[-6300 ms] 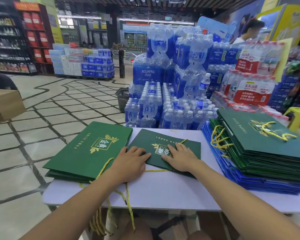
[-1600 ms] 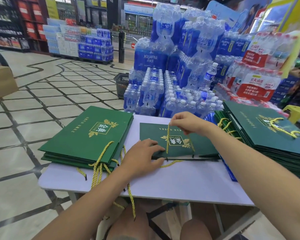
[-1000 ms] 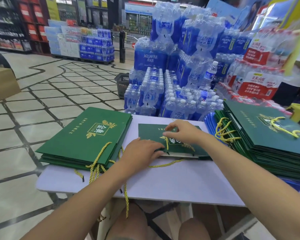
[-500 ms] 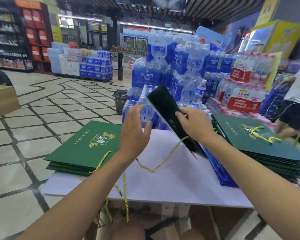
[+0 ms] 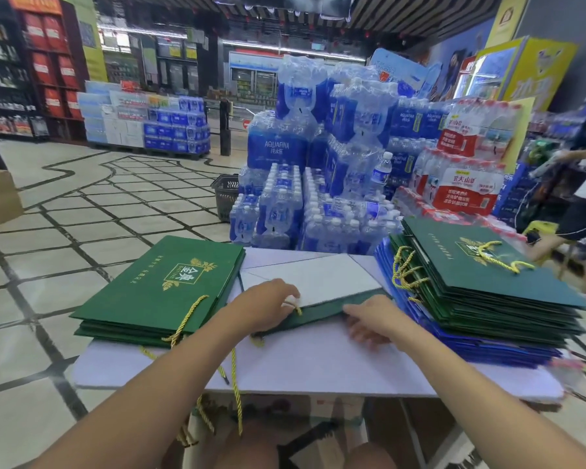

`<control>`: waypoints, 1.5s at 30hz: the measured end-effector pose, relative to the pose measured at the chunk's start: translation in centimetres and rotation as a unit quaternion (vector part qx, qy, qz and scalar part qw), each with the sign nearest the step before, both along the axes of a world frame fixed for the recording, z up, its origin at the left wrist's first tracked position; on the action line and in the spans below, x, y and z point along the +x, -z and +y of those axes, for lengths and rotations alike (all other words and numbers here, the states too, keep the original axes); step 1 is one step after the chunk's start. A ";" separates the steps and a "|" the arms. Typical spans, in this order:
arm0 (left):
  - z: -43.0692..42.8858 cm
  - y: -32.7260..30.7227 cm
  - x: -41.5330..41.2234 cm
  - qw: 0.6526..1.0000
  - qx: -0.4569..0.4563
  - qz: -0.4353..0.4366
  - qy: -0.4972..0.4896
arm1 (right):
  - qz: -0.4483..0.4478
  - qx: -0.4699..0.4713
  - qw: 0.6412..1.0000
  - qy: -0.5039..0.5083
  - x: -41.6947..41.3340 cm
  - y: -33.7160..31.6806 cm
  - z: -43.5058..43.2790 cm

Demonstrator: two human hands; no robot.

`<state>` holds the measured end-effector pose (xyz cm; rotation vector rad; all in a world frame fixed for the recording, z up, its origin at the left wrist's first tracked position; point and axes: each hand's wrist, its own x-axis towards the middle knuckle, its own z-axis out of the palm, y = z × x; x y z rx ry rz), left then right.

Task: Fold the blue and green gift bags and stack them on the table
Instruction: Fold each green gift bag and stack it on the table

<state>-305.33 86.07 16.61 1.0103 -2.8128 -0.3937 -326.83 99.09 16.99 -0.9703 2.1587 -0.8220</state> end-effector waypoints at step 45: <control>0.6 4.2 -3.1 0.976 -0.170 0.128 0.045 | -0.120 -0.136 0.976 -0.118 -1.1 -4.5 -0.7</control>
